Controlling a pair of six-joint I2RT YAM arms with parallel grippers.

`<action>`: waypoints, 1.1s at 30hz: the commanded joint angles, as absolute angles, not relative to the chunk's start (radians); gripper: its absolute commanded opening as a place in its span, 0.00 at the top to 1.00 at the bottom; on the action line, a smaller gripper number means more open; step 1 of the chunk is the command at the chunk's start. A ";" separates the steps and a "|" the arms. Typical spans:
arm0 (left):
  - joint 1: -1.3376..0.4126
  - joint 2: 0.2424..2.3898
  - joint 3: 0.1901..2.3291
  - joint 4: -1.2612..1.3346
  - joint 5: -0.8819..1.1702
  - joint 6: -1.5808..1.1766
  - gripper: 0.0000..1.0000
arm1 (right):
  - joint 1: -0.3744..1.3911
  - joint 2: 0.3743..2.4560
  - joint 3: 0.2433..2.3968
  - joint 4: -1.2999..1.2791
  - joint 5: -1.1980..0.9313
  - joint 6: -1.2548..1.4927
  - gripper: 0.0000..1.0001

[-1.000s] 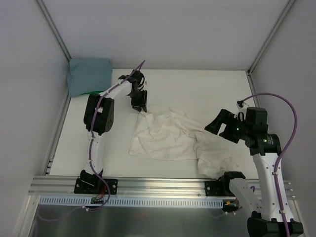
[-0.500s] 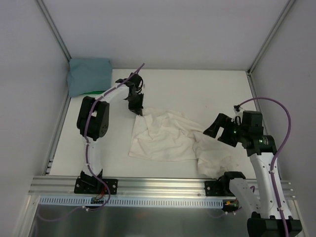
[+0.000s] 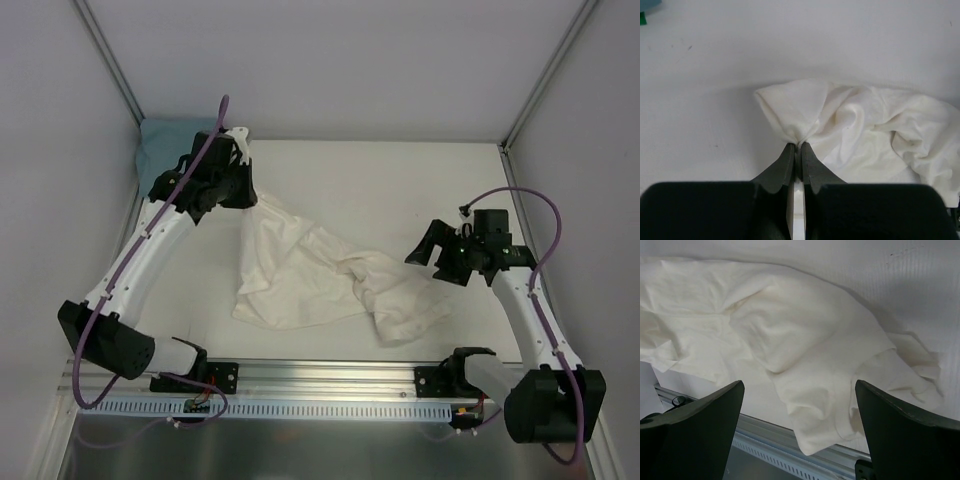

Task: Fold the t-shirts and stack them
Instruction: Flatten out the tshirt

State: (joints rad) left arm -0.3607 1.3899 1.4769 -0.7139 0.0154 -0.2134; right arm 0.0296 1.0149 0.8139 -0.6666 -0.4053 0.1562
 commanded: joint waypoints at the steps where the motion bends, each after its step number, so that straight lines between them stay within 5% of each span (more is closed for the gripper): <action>1: -0.377 1.326 1.418 -0.773 0.046 -0.207 1.00 | 0.023 1.113 0.862 -0.565 -0.405 0.179 0.01; 18: -0.586 0.979 1.163 -0.903 0.091 -0.336 1.00 | 0.023 1.542 0.853 -0.377 -0.459 0.210 0.01; 21: -0.588 0.950 1.125 -0.913 0.080 -0.339 1.00 | 0.023 1.548 0.831 -0.376 -0.463 0.204 0.22; 22: -0.588 0.945 1.118 -0.913 0.078 -0.339 1.00 | 0.023 1.545 0.825 -0.374 -0.465 0.204 0.61; 24: -0.586 0.940 1.105 -0.907 0.078 -0.341 1.00 | 0.023 1.542 0.813 -0.380 -0.454 0.198 0.94; 25: -0.587 0.936 1.092 -0.901 0.078 -0.341 1.00 | 0.023 1.537 0.808 -0.387 -0.451 0.193 1.00; 33: -0.586 0.931 1.055 -0.879 0.074 -0.341 1.00 | 0.020 1.410 0.837 -0.477 -0.395 0.180 1.00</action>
